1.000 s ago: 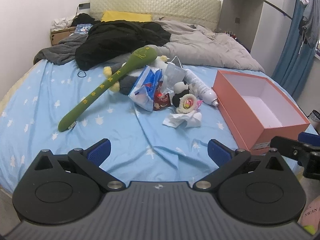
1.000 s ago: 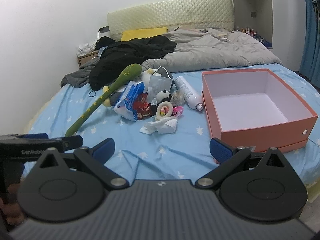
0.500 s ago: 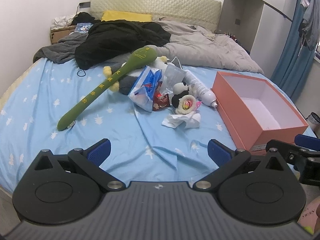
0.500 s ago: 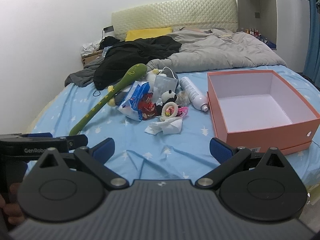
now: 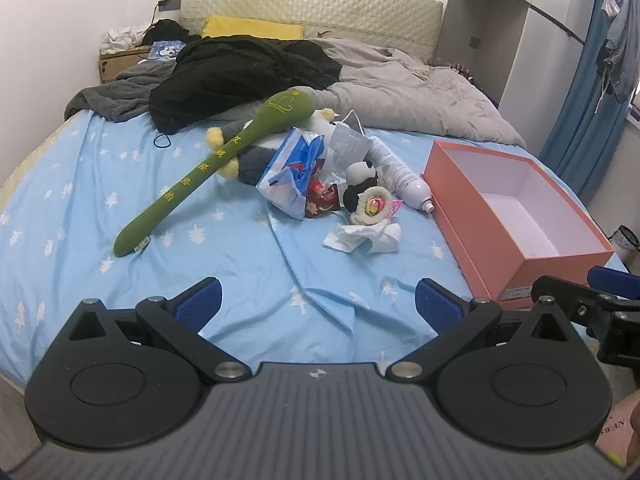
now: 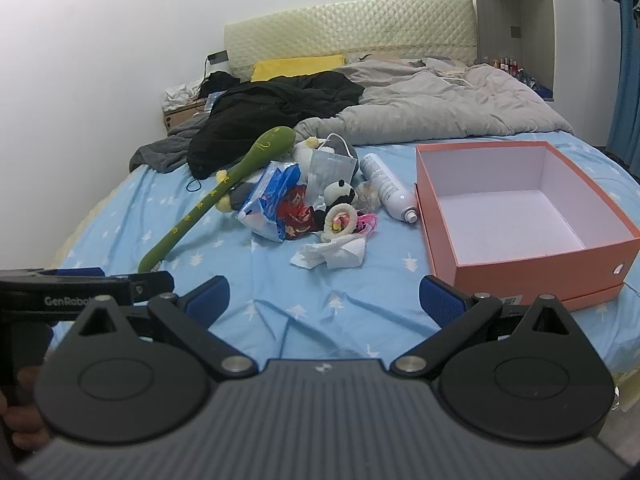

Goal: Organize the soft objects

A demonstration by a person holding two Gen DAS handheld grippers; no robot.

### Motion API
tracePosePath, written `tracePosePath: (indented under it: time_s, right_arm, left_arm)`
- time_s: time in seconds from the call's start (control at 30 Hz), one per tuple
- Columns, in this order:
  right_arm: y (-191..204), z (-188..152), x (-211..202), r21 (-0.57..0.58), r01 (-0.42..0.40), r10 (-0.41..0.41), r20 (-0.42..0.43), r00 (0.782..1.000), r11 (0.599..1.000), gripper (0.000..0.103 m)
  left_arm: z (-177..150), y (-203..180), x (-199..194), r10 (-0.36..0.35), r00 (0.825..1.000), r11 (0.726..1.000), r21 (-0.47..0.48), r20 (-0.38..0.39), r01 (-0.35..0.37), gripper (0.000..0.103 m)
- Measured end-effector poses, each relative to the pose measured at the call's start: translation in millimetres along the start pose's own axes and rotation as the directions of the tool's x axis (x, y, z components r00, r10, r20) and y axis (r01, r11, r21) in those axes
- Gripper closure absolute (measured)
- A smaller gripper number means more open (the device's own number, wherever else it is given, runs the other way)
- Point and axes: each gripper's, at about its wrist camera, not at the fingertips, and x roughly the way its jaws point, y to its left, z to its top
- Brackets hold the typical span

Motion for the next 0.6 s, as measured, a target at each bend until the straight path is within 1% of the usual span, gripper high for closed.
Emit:
tracePosePath:
  time_s: [0.27, 0.6]
  right_arm:
    - [0.7, -1.0, 1.1, 0.002, 0.004, -0.004, -0.003, 1.0, 1.0, 0.0]
    - [-6.1, -3.4, 5.5, 0.067, -0.014, 0.015, -0.02, 1.0, 0.998, 0.0]
  left_arm:
    - [-0.2, 0.8, 2.3, -0.007, 1.0, 1.0, -0.002, -0.01, 0.007, 0.0]
    - [0.3, 6.5, 8.9, -0.003, 1.0, 1.0, -0.011, -0.01, 0.003, 0.0]
